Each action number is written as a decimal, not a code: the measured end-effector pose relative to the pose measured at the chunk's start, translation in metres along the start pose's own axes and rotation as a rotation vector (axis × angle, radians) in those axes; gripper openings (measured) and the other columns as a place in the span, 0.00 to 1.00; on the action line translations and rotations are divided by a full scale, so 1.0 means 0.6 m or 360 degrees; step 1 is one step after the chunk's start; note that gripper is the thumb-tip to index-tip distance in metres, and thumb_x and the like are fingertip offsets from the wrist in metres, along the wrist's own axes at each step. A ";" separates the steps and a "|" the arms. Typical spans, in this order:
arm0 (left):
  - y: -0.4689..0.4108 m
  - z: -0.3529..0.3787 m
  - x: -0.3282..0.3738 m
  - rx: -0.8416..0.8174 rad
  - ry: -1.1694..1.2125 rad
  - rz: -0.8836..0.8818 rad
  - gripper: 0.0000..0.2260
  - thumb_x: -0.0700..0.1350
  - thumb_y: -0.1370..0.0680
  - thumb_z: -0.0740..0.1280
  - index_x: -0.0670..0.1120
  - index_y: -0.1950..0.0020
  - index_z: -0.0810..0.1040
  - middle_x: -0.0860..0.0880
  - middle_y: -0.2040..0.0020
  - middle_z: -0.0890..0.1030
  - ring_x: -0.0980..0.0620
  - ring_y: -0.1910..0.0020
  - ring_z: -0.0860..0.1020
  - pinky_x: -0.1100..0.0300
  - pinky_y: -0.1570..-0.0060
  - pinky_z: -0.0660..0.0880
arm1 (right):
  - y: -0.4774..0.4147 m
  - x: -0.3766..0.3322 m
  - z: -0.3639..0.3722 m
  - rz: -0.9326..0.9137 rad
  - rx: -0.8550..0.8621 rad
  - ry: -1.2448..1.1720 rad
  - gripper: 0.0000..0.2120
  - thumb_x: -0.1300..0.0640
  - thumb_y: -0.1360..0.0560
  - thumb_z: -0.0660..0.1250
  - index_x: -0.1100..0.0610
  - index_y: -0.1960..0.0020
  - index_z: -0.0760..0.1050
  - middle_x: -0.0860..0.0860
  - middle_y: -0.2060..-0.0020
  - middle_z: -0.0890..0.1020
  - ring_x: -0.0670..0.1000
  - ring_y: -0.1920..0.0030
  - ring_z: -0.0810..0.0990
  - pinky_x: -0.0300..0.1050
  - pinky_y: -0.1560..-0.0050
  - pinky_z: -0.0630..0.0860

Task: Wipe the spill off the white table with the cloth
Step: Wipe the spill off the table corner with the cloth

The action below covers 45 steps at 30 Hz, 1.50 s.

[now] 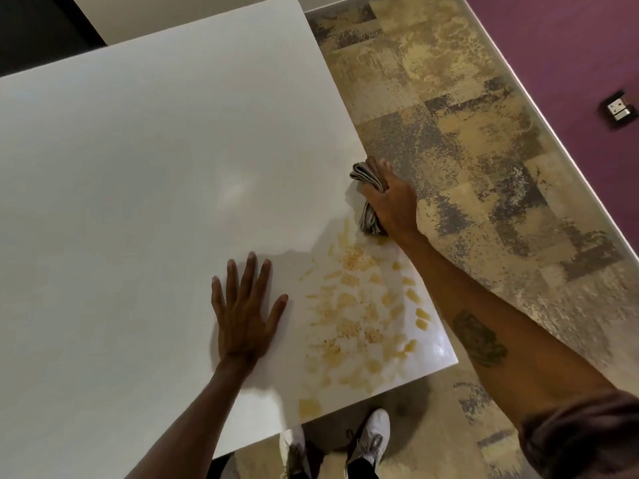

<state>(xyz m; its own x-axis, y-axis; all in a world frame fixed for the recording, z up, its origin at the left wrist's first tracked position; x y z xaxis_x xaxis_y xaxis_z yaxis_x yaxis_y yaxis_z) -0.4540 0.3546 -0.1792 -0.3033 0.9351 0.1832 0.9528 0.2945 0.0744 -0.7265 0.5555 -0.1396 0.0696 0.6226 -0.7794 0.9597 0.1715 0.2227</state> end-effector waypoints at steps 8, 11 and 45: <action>0.006 0.013 -0.003 0.0092 -0.0015 0.0011 0.30 0.64 0.17 0.53 0.52 0.18 0.60 0.48 0.17 0.57 0.40 0.17 0.52 0.35 0.22 0.51 | 0.054 0.017 -0.036 -0.0411 -0.0312 0.0305 0.35 0.45 0.31 0.68 0.55 0.27 0.69 0.57 0.28 0.72 0.60 0.31 0.73 0.56 0.33 0.71; 0.017 0.021 0.002 0.0247 -0.0058 0.0063 0.28 0.63 0.16 0.56 0.50 0.20 0.66 0.46 0.19 0.63 0.40 0.19 0.57 0.35 0.23 0.55 | 0.099 0.048 -0.041 -0.0555 -0.0420 0.0416 0.36 0.45 0.32 0.69 0.55 0.27 0.68 0.56 0.28 0.71 0.60 0.28 0.69 0.55 0.31 0.68; 0.009 0.019 -0.027 0.0122 -0.0124 0.0034 0.28 0.65 0.16 0.47 0.56 0.18 0.59 0.52 0.17 0.59 0.43 0.18 0.57 0.38 0.26 0.57 | 0.344 0.069 0.112 0.0270 0.1164 0.0247 0.28 0.53 0.24 0.59 0.69 0.30 0.69 0.68 0.32 0.73 0.67 0.31 0.72 0.60 0.28 0.66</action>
<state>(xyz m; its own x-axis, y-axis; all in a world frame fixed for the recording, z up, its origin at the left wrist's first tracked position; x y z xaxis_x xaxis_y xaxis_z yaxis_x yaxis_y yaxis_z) -0.4436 0.3432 -0.1929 -0.2838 0.9529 0.1071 0.9582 0.2859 -0.0046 -0.5071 0.5652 -0.1651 0.2450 0.7048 -0.6657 0.8789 -0.4513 -0.1545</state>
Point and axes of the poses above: each hand's wrist, its own y-axis away from the middle knuckle, its own z-axis out of the palm, x = y × z, the point moved 1 cm from there along -y, towards the middle knuckle
